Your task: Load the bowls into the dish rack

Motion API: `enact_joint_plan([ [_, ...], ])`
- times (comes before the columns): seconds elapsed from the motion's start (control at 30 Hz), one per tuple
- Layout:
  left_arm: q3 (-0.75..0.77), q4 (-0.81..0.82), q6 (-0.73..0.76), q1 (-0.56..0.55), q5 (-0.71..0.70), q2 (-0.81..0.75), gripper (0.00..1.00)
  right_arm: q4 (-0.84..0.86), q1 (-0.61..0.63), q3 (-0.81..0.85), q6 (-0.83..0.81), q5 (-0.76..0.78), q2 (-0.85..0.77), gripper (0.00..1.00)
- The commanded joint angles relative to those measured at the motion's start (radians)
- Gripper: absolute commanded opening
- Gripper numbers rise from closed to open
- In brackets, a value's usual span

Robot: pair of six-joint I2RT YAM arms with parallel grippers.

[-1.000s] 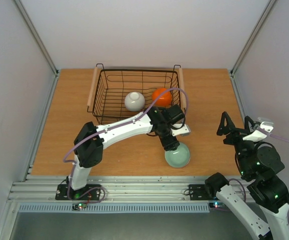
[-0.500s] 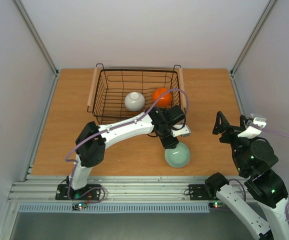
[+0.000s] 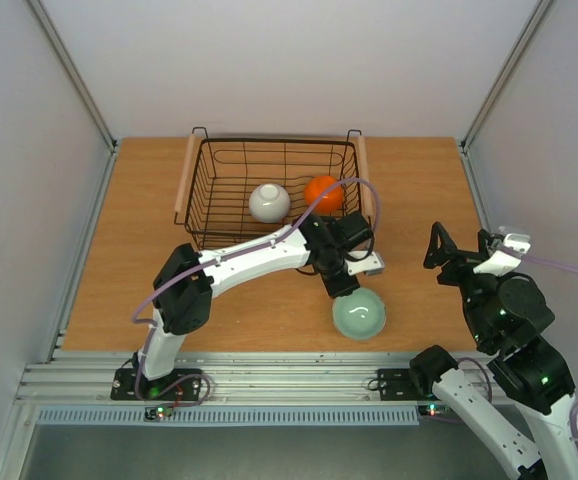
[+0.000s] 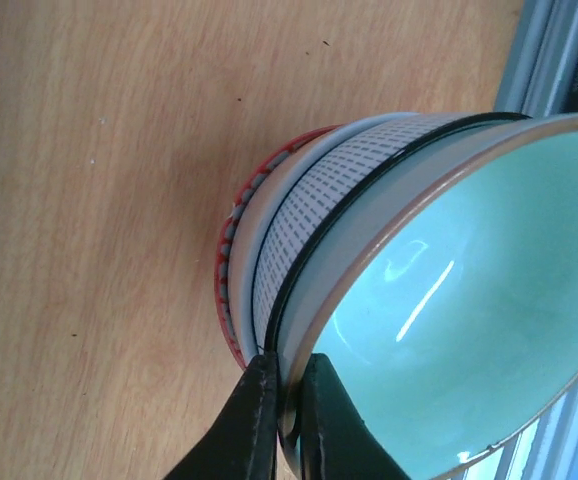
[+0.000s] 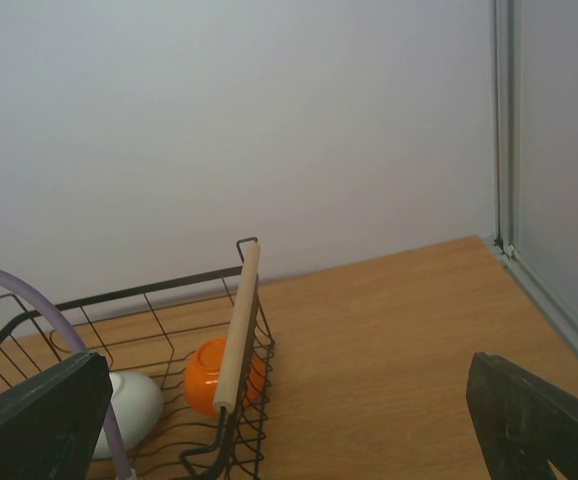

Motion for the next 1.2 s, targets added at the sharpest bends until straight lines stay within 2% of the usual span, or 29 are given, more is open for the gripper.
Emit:
enact_joint_plan([
  [0.0, 0.033, -0.004, 0.014, -0.016, 0.005, -0.006, 0.00, -0.011, 0.000, 0.018, 0.005, -0.010, 0.026, 0.98],
  [0.43, 0.043, -0.043, 0.085, 0.013, -0.001, -0.138, 0.01, -0.092, 0.000, 0.126, 0.006, -0.135, 0.220, 0.98],
  [0.53, 0.043, -0.043, 0.085, 0.065, 0.030, -0.180, 0.00, -0.090, 0.000, 0.122, 0.012, -0.144, 0.228, 0.98],
  [0.73, 0.039, -0.040, 0.058, 0.233, 0.187, -0.273, 0.00, -0.095, 0.000, 0.118, 0.031, -0.190, 0.246, 0.99],
  [0.97, 0.018, -0.024, 0.028, 0.446, 0.412, -0.363, 0.01, -0.011, 0.000, 0.079, 0.079, -0.455, 0.295, 0.99],
  [1.17, -0.042, 0.017, 0.017, 0.538, 0.535, -0.434, 0.00, 0.219, 0.000, 0.004, 0.179, -0.784, 0.383, 0.98],
])
